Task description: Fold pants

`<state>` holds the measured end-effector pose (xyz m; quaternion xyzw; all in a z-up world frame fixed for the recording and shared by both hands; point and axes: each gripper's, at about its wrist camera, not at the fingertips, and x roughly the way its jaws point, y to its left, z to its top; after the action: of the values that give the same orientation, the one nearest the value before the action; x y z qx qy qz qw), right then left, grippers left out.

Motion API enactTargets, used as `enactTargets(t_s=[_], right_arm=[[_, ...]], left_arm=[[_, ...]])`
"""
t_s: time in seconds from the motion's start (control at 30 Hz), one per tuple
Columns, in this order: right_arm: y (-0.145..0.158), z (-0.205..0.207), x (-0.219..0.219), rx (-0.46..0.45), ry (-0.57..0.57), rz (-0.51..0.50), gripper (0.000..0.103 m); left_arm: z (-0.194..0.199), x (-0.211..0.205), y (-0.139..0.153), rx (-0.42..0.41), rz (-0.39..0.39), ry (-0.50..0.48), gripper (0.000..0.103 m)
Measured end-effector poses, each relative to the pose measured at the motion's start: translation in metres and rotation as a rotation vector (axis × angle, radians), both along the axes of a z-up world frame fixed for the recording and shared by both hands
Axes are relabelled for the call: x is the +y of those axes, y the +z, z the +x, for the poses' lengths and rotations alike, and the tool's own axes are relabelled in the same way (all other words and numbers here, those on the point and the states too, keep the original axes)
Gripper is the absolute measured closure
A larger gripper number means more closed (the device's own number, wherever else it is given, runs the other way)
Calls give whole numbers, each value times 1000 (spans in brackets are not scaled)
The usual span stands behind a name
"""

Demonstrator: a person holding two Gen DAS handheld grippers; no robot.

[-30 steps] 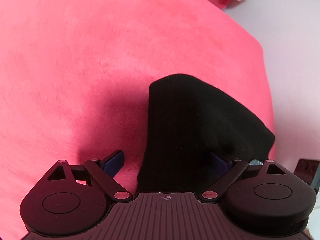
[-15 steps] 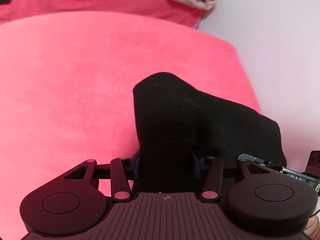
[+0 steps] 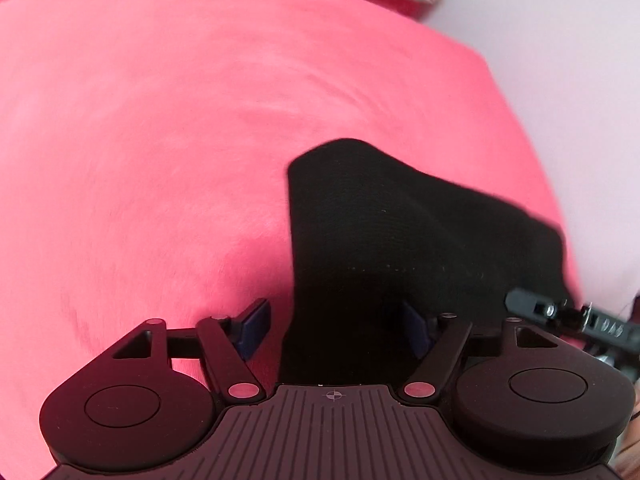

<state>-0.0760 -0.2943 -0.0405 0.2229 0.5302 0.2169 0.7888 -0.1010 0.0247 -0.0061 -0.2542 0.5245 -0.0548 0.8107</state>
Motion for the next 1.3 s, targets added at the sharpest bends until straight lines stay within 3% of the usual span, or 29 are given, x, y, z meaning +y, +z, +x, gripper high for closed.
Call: enactTargets(t_s=[0.07, 0.27, 0.4, 0.47, 0.53, 0.67, 0.77, 1.3], right_arm=[[11, -4, -13, -34, -38, -15, 17], [39, -14, -41, -68, -138, -110, 16], [69, -42, -29, -181, -223, -318, 13], [85, -59, -9, -256, -155, -376, 9], [96, -77, 12, -322, -51, -422, 6], [102, -101, 61, -386, 115, -511, 6], [103, -115, 79, -396, 170, -535, 6], [102, -118, 82, -374, 208, -551, 6]], left_arm=[[-9, 9, 6, -5, -29, 21, 0], [-31, 15, 42, -50, 129, 1, 0], [-35, 10, 72, -78, 398, -25, 0], [-43, -11, 86, -117, 537, -64, 0], [-46, -30, 91, -138, 623, -87, 0], [-51, -50, 94, -172, 625, -116, 0], [-48, -57, 84, -161, 608, -131, 0], [-46, -71, 69, -91, 608, -132, 0]])
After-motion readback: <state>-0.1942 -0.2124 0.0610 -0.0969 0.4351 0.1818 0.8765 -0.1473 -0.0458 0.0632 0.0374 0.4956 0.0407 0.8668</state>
